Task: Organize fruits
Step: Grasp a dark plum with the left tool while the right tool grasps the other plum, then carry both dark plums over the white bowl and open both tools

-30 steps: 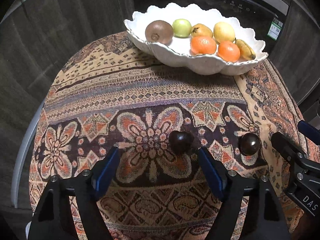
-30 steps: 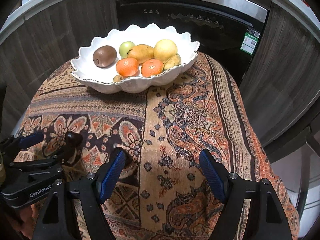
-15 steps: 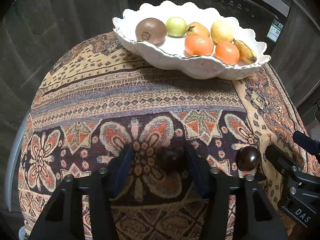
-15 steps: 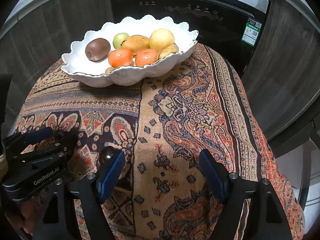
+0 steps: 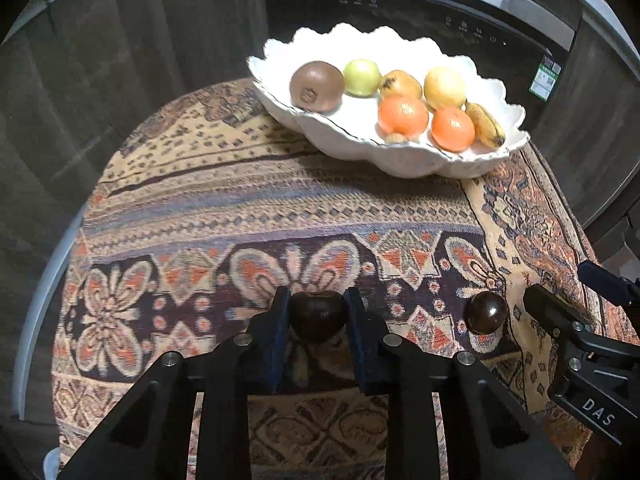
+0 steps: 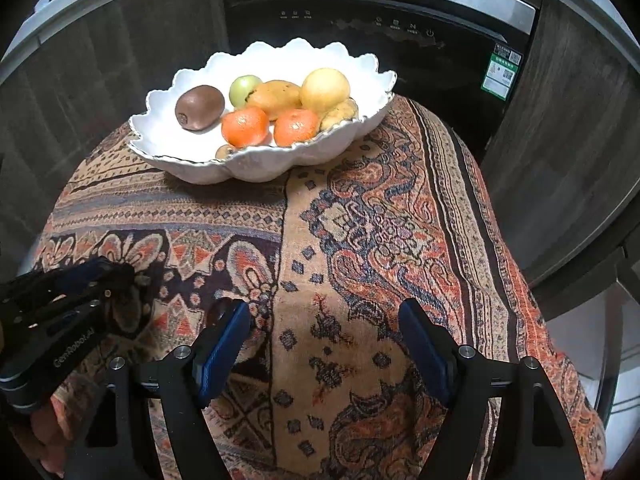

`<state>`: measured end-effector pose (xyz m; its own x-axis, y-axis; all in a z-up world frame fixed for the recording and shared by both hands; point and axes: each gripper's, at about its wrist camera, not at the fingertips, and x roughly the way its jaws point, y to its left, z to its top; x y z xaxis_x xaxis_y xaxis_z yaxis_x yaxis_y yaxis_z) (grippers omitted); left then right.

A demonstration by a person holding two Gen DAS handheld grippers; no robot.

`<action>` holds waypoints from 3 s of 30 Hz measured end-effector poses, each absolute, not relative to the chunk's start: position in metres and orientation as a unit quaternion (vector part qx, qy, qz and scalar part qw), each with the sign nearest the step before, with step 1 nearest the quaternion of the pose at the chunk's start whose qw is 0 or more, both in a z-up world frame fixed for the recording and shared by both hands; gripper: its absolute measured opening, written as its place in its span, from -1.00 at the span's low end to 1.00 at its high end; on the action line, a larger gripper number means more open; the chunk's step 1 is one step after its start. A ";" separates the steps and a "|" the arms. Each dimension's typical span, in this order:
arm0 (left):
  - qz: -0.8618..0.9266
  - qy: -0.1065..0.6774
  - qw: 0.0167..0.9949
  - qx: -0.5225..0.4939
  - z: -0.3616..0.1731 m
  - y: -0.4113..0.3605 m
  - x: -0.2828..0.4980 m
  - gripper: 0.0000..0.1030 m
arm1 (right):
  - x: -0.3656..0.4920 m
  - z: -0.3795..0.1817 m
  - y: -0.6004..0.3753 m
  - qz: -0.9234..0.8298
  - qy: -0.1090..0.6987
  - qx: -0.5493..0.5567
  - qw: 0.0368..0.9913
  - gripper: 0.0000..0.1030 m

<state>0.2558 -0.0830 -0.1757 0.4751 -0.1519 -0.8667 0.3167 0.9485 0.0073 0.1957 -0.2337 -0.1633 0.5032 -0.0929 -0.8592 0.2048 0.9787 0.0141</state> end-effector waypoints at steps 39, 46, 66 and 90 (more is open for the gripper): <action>-0.099 0.493 0.863 0.052 -0.153 -0.028 0.238 -0.47 | 0.210 -0.167 -0.182 -0.023 0.513 0.036 0.858 -0.40; -0.111 0.477 0.870 0.055 -0.129 -0.041 0.241 -0.47 | 0.207 -0.138 -0.194 -0.028 0.487 0.042 0.872 -0.40; -0.150 0.443 0.881 0.074 -0.073 -0.093 0.289 -0.47 | 0.235 -0.076 -0.235 -0.050 0.438 0.055 0.896 -0.40; -0.166 0.473 0.861 0.087 -0.108 -0.126 0.379 -0.47 | 0.313 -0.107 -0.243 -0.024 0.475 0.064 0.877 -0.40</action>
<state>0.3789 -0.1259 -0.1083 0.4979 -0.2027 -0.8432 0.3680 0.9298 -0.0063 0.3135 -0.2432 -0.1072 0.5478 0.0193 -0.8364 0.1028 0.9906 0.0902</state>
